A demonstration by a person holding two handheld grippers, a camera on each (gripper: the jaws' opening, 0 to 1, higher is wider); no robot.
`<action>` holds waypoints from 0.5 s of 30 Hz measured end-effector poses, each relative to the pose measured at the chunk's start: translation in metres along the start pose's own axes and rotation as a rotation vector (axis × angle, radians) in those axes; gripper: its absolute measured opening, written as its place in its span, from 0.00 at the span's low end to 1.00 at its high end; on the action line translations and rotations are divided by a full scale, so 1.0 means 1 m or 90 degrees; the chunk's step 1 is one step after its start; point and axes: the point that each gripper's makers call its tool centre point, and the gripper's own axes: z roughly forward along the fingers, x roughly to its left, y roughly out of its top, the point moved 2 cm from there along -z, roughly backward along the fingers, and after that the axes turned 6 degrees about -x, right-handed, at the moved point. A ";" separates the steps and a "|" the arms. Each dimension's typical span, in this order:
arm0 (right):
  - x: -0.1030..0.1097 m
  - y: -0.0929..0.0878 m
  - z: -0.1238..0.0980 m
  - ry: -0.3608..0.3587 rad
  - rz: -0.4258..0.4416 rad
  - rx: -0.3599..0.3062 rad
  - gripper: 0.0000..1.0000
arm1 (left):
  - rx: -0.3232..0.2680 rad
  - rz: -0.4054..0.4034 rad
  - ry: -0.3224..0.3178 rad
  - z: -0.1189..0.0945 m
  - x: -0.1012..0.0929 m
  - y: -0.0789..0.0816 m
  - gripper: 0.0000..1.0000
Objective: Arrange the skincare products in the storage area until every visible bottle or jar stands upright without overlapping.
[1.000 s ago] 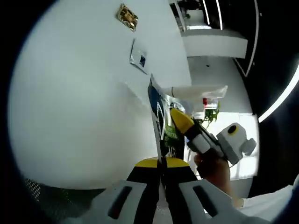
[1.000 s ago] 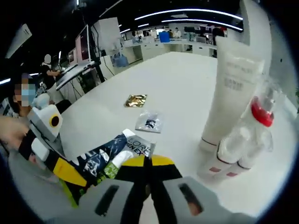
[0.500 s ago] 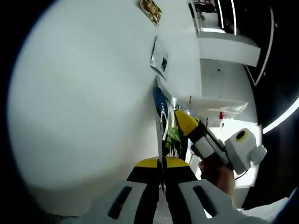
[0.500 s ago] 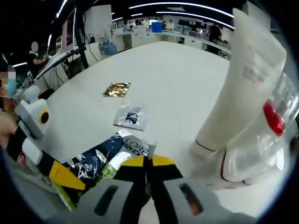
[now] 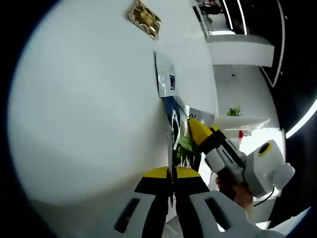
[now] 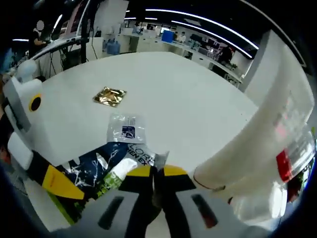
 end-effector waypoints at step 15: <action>-0.009 -0.002 0.007 -0.020 -0.053 0.019 0.15 | -0.019 0.019 0.014 0.008 0.004 0.011 0.00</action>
